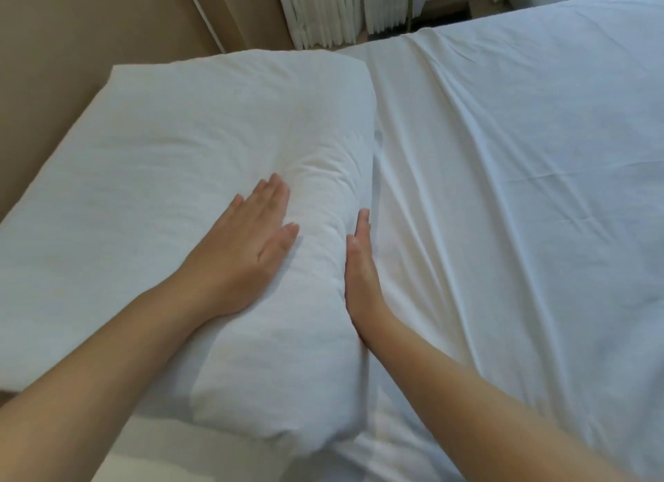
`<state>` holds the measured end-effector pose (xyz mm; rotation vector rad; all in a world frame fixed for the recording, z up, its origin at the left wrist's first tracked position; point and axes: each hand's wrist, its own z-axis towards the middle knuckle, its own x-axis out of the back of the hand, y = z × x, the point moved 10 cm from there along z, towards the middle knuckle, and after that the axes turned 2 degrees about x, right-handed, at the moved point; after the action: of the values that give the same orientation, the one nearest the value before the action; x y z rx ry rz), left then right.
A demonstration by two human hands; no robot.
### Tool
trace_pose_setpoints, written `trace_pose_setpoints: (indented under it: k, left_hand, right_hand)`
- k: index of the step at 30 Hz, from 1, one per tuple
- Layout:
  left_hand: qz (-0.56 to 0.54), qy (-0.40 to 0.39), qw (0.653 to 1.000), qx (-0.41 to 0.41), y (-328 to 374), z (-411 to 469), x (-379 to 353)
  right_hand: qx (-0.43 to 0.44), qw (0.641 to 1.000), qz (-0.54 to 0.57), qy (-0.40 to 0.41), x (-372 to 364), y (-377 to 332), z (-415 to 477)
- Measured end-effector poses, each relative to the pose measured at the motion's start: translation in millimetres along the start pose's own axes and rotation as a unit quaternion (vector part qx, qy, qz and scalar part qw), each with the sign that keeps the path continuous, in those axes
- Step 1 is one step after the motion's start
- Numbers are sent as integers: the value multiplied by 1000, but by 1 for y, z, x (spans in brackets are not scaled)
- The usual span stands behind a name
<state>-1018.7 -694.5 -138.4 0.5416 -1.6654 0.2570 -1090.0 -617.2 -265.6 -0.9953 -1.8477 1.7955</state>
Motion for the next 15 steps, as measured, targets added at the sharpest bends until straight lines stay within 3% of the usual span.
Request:
trace_pose_setpoints:
  k: [10,15]
  left_hand:
    - [49,36,997,50,5,-140,-32]
    - [61,63,994,66,5,-171,-37]
  right_hand:
    - [47,992,-110,-40,-31,11,-135]
    - [50,987,-135,-70,-34,20,-163]
